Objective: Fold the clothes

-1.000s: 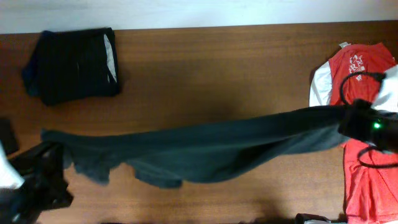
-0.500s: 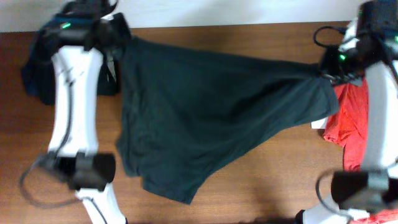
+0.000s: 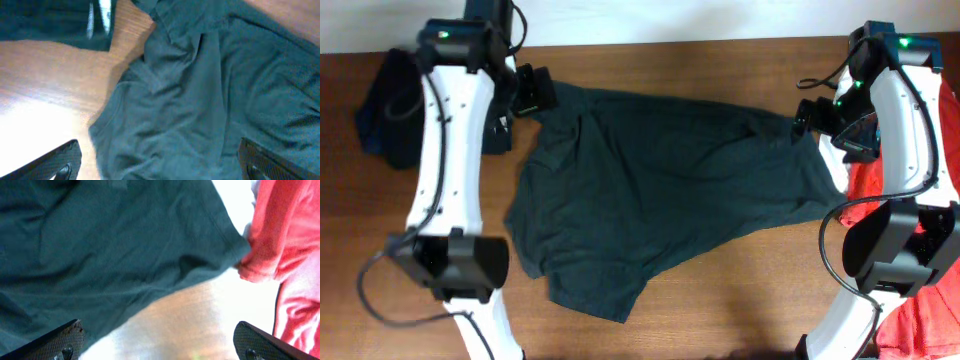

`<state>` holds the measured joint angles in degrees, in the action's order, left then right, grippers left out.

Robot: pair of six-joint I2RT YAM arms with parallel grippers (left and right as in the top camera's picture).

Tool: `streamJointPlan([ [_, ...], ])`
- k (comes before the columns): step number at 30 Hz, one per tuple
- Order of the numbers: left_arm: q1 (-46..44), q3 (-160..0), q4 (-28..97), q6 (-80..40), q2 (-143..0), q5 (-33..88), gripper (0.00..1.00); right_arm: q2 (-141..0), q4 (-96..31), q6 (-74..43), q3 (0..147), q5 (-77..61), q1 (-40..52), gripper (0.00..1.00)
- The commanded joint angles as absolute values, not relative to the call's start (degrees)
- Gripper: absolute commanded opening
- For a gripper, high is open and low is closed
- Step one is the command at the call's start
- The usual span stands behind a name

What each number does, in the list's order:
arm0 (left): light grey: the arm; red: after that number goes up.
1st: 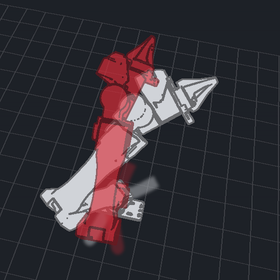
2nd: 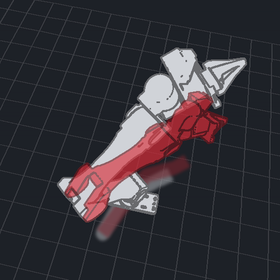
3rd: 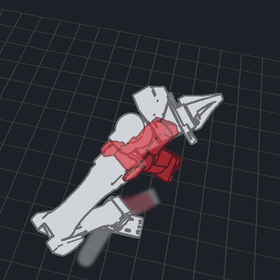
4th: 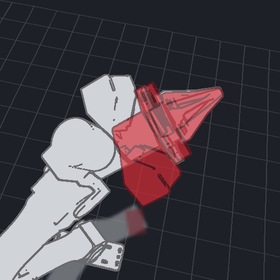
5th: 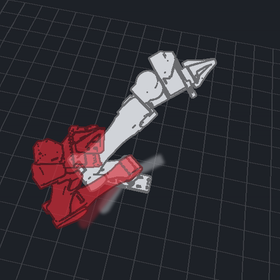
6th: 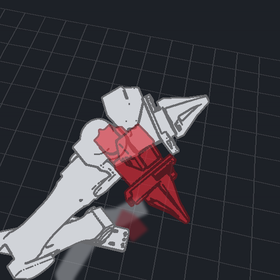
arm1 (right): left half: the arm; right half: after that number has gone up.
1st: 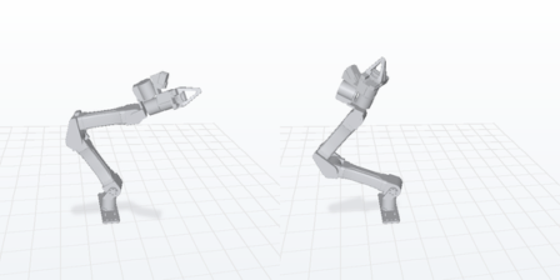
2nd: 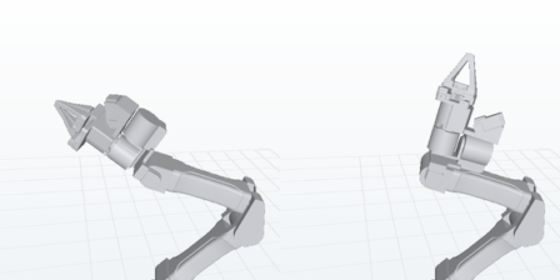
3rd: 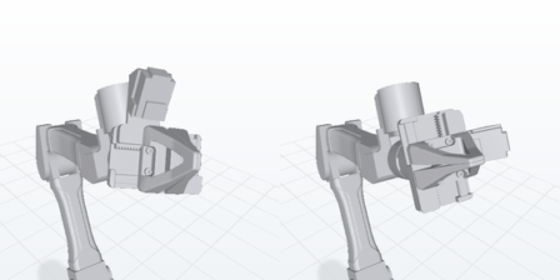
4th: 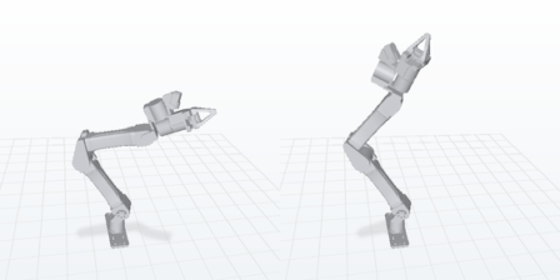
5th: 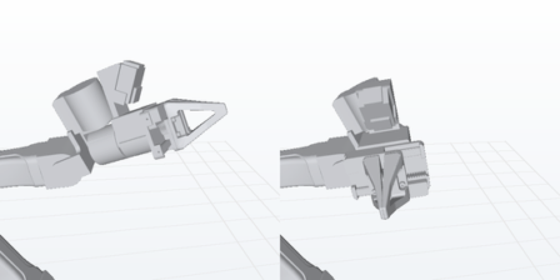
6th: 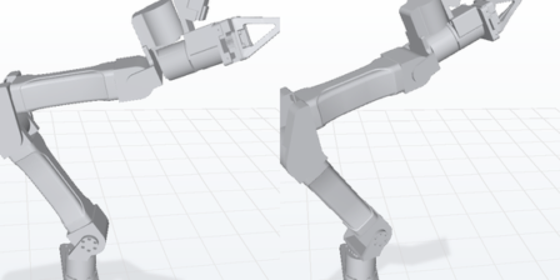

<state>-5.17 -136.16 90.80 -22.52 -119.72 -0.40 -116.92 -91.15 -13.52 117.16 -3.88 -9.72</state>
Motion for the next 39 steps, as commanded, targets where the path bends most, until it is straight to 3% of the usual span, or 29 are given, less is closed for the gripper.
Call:
streamJointPlan([
  [1,-4.9,-137.8,96.4,-22.6,-110.5,0.0,0.99,-113.2,-93.8,-13.8,117.7,-2.8,-9.9,0.99],
  [7,-5.3,-132.0,96.7,-17.0,-96.0,5.4,0.99,-104.9,-97.4,-13.8,117.5,-2.7,-9.9,0.99],
  [12,-5.3,-103.5,96.6,-17.0,-78.5,12.0,0.99,-97.2,-97.3,-13.3,114.5,-2.7,-9.7,0.99],
  [17,-11.0,-73.4,87.3,-20.1,-70.8,13.3,0.82,-97.1,-97.3,-13.3,114.4,-2.8,-9.7,0.99],
  [22,-15.8,-51.4,69.2,-26.7,-75.6,13.2,0.82,-97.1,-97.3,-13.1,114.4,-2.7,-9.7,0.99],
  [28,-15.4,-49.8,63.2,-27.6,-89.5,3.7,0.87,-97.1,-97.3,-12.2,114.4,-2.1,-9.7,0.99],
  [32,-12.1,-49.7,61.9,-26.6,-97.3,4.1,0.85,-97.1,-97.3,-11.4,114.4,-1.0,-9.7,0.99],
  [36,-11.8,-49.8,60.5,-23.7,-98.2,6.7,0.78,-97.1,-96.5,-11.4,114.4,-1.0,-9.7,0.99],
  [39,-11.8,-49.7,60.2,-23.7,-98.2,6.7,0.54,-97.1,-96.5,-11.4,114.4,-1.0,-9.7,0.99],
])
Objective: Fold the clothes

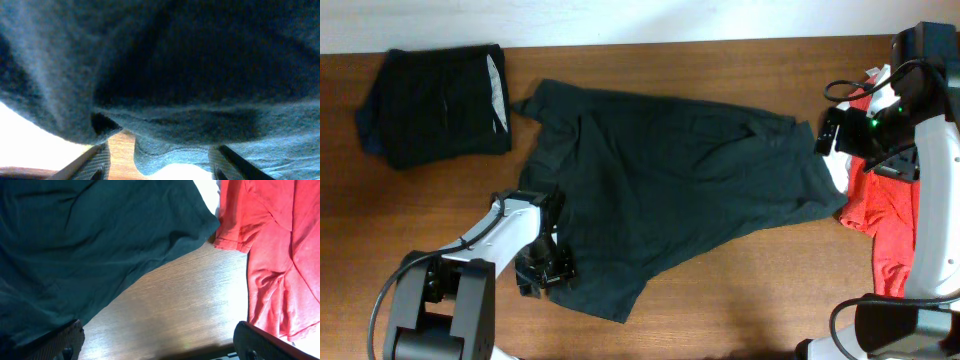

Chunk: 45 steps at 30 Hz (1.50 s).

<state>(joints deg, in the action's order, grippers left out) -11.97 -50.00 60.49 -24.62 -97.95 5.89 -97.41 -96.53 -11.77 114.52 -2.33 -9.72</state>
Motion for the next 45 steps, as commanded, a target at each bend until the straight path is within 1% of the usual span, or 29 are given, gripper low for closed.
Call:
streamJointPlan([
  [1,-11.8,-49.7,59.8,-23.7,-98.3,6.7,0.48,-97.1,-96.5,-11.4,114.4,-1.0,-9.7,0.99],
  [3,-11.8,-49.7,58.3,-23.7,-98.4,6.7,0.34,-97.1,-96.5,-11.4,114.4,-1.0,-9.7,0.99],
  [5,-11.8,-49.7,57.2,-23.7,-98.6,7.3,0.24,-97.1,-96.5,-11.4,114.4,-1.0,-9.7,0.99],
  [6,-11.8,-49.7,57.3,-23.7,-98.6,7.3,0.14,-97.1,-96.5,-11.4,114.4,-1.0,-9.7,0.99],
  [8,-11.8,-49.7,57.4,-23.7,-98.6,7.3,0.01,-97.1,-96.5,-11.4,114.4,-1.0,-9.7,0.99],
  [11,-11.8,-50.2,60.1,-23.7,-98.6,7.0,0.0,-97.1,-96.4,-11.4,114.4,-1.0,-9.7,0.99],
  [14,-11.8,-55.2,70.2,-25.2,-97.6,4.0,0.0,-97.1,-95.1,-12.1,114.4,-1.0,-9.8,0.99],
  [18,-11.8,-63.1,78.9,-25.2,-90.4,0.1,0.0,-97.5,-94.9,-12.1,114.4,-0.4,-9.8,0.99],
  [21,-11.8,-64.8,81.3,-25.2,-82.8,-1.5,0.0,-98.9,-95.0,-12.7,113.8,0.3,-9.8,0.99],
  [24,-11.8,-64.8,82.0,-25.2,-77.4,-1.5,0.0,-100.2,-94.2,-12.7,111.4,0.3,-9.8,0.99],
  [27,-11.8,-64.8,83.1,-25.2,-75.2,-2.1,0.01,-101.1,-91.8,-12.7,105.5,0.3,-9.8,0.99],
  [30,-11.8,-64.8,82.8,-26.3,-75.2,-3.3,0.0,-101.1,-86.6,-12.7,97.9,0.3,-9.8,0.99],
  [33,-11.8,-64.8,82.3,-26.3,-75.2,-3.7,0.0,-101.3,-78.8,-12.7,89.4,0.3,-9.8,0.99],
  [36,-11.8,-64.8,80.8,-26.3,-75.2,-3.9,0.0,-102.6,-72.6,-12.7,85.2,0.3,-9.8,0.95],
  [37,-11.8,-64.8,80.6,-26.3,-75.2,-3.9,0.01,-103.4,-71.0,-12.7,84.2,0.3,-9.8,0.91],
  [41,-11.8,-64.8,80.6,-26.3,-75.2,-3.9,0.01,-108.6,-69.4,-14.9,83.9,0.3,-10.5,0.9],
  [45,-11.8,-64.8,80.6,-26.3,-75.2,-3.9,0.0,-113.6,-68.3,-19.2,83.9,0.3,-13.3,0.85],
])
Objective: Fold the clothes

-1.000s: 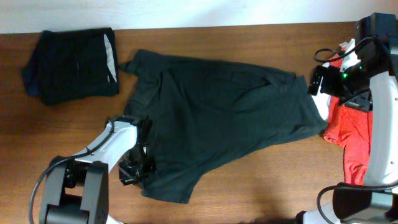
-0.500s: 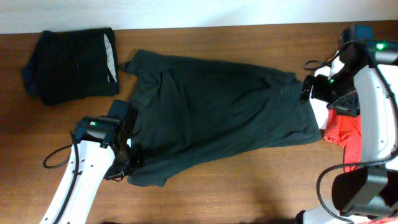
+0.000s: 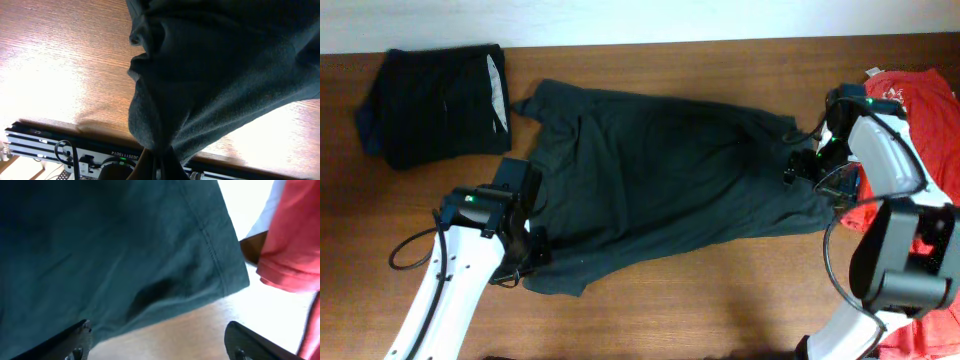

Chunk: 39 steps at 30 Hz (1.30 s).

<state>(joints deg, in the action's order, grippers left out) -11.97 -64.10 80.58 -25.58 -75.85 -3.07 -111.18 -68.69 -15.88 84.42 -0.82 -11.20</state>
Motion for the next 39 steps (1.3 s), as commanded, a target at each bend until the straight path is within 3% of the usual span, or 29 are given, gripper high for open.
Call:
streamJointPlan([
  [1,-11.8,-64.8,80.6,-26.3,-75.2,-3.9,0.01,-114.2,-68.3,-20.2,83.9,0.3,-14.3,0.8],
  [4,-11.8,-64.8,80.6,-26.3,-75.2,-3.9,0.0,-115.3,-67.5,-20.2,83.9,-0.2,-17.5,0.65],
  [8,-11.8,-64.8,80.4,-26.3,-75.2,-3.9,0.0,-115.6,-65.6,-17.0,83.9,-2.0,-19.2,0.64],
  [10,-11.8,-64.8,80.4,-26.3,-75.2,-3.9,0.01,-115.7,-64.9,-17.0,83.6,-3.2,-19.1,0.57],
  [20,-11.8,-64.8,80.4,-26.3,-75.2,-3.9,0.01,-115.7,-59.5,-17.0,78.0,-3.2,-19.1,0.5],
  [23,-11.8,-64.8,80.4,-26.3,-75.2,-3.9,0.0,-115.7,-58.7,-17.0,77.2,-4.1,-19.1,0.39],
  [33,-11.8,-64.8,80.6,-26.3,-75.2,-3.7,0.01,-115.7,-57.4,-17.0,76.0,-4.5,-19.1,0.32],
  [36,-11.8,-64.8,80.6,-26.3,-75.2,-3.7,0.0,-115.7,-57.7,-17.0,76.0,-4.5,-19.0,0.06],
  [39,-11.8,-64.8,80.6,-26.3,-75.2,-3.7,0.01,-115.7,-57.8,-17.0,76.0,-4.5,-19.0,0.04],
])
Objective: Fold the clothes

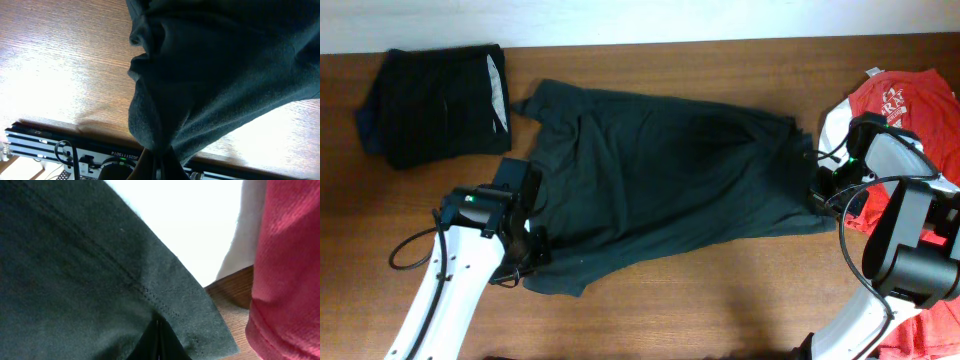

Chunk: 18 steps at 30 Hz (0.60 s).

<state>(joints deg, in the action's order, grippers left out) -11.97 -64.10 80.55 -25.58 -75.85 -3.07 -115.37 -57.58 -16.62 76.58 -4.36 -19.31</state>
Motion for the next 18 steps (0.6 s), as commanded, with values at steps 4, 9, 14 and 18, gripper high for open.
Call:
streamJointPlan([
  [4,-11.8,-64.8,80.4,-26.3,-75.2,-3.7,0.0,-115.7,-58.0,-17.0,76.0,-4.6,-19.0,0.31],
  [9,-11.8,-64.8,80.4,-26.3,-75.2,-3.7,0.01,-115.7,-56.9,-17.0,75.1,-7.3,-19.0,0.4],
  [14,-11.8,-64.8,80.4,-26.3,-75.2,-3.7,0.0,-115.7,-52.6,-17.0,70.5,-7.3,-19.0,0.46],
  [18,-11.8,-64.8,80.4,-26.3,-75.2,-3.7,0.01,-115.7,-54.0,-19.0,70.3,-8.8,-19.0,0.52],
])
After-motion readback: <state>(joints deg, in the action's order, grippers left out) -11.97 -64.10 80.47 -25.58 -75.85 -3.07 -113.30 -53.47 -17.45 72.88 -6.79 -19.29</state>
